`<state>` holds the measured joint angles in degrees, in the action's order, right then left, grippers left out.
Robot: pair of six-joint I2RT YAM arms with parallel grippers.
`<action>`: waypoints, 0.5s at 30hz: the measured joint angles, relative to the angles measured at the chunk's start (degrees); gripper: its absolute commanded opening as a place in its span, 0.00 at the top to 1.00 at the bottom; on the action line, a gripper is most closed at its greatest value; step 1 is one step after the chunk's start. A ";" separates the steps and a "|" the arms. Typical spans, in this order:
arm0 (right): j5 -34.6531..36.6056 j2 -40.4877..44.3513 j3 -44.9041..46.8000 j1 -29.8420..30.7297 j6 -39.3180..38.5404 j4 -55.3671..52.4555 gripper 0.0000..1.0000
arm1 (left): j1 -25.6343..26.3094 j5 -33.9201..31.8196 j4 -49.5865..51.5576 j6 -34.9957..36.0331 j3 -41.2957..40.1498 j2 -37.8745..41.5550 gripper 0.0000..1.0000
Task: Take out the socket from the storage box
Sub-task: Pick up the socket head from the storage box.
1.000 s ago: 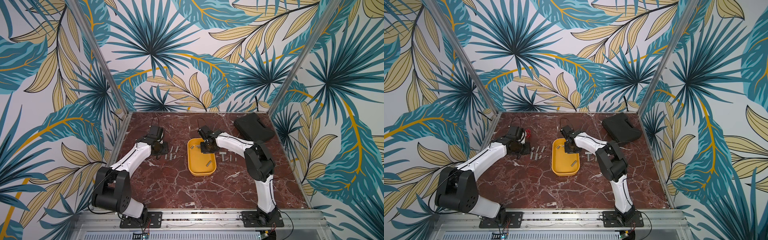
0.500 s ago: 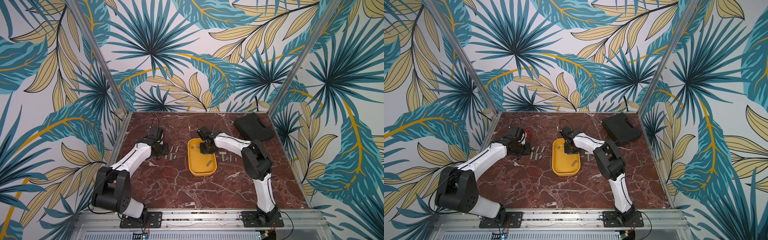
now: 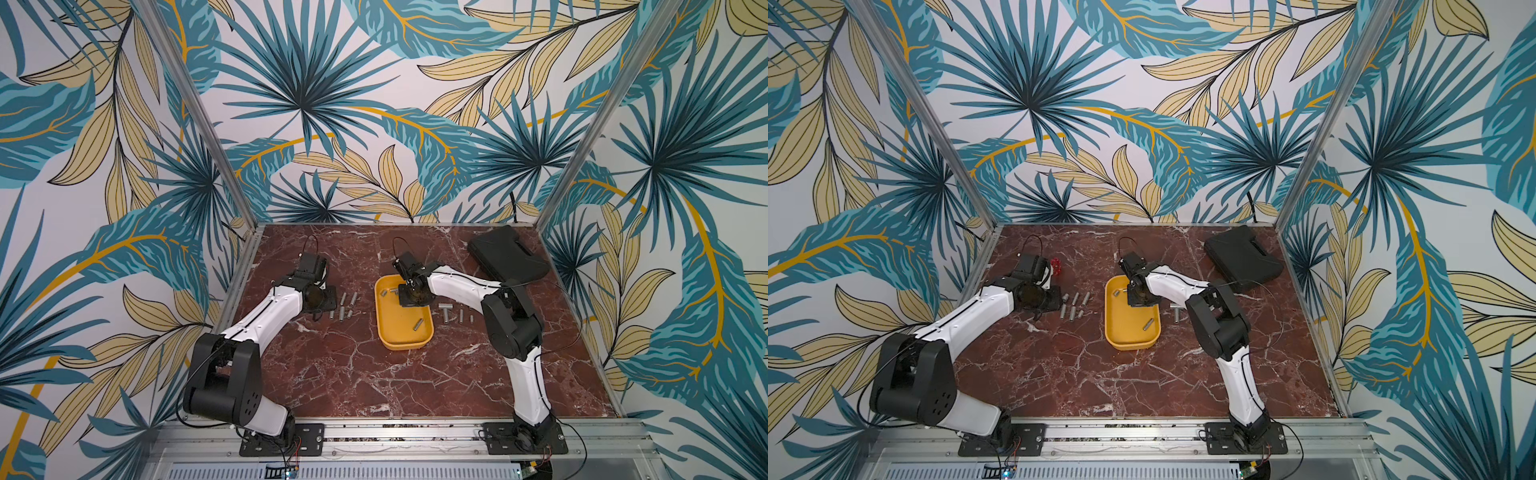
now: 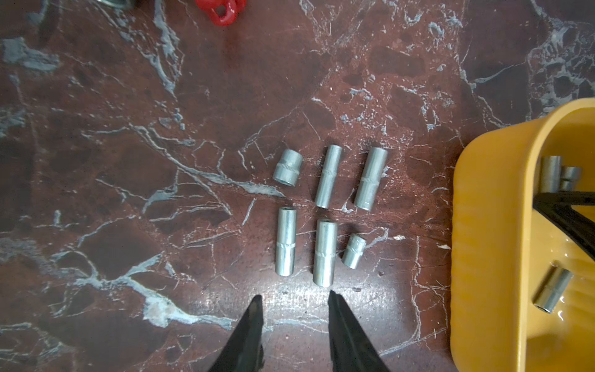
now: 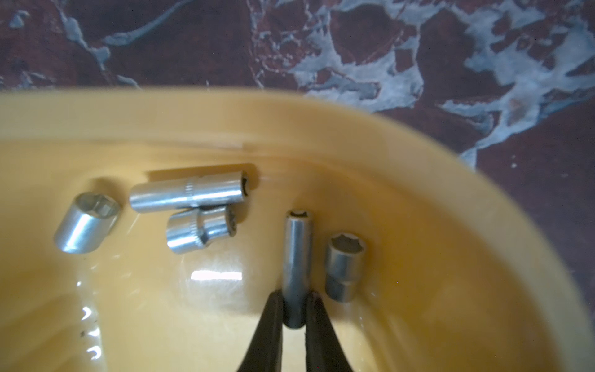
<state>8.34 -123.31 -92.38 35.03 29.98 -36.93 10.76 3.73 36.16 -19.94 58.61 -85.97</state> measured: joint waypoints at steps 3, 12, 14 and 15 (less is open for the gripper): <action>-0.02 0.02 0.04 0.00 -0.04 0.52 0.93 | 0.00 -0.02 0.00 0.00 0.00 0.00 0.63; -0.61 5.88 3.91 -0.04 -0.87 1.42 0.94 | 0.00 -0.02 0.02 0.00 0.00 0.00 0.63; -0.50 9.79 4.72 -0.07 -1.31 1.36 0.94 | 0.00 0.00 0.02 0.00 0.00 0.00 0.63; -0.35 11.54 5.01 -0.07 -1.53 1.29 0.94 | 0.00 0.00 0.02 0.00 0.00 0.00 0.63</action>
<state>7.99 -111.77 -87.37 34.96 28.45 -35.64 10.76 3.73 36.18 -19.94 58.61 -85.97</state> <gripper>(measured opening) 0.130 0.371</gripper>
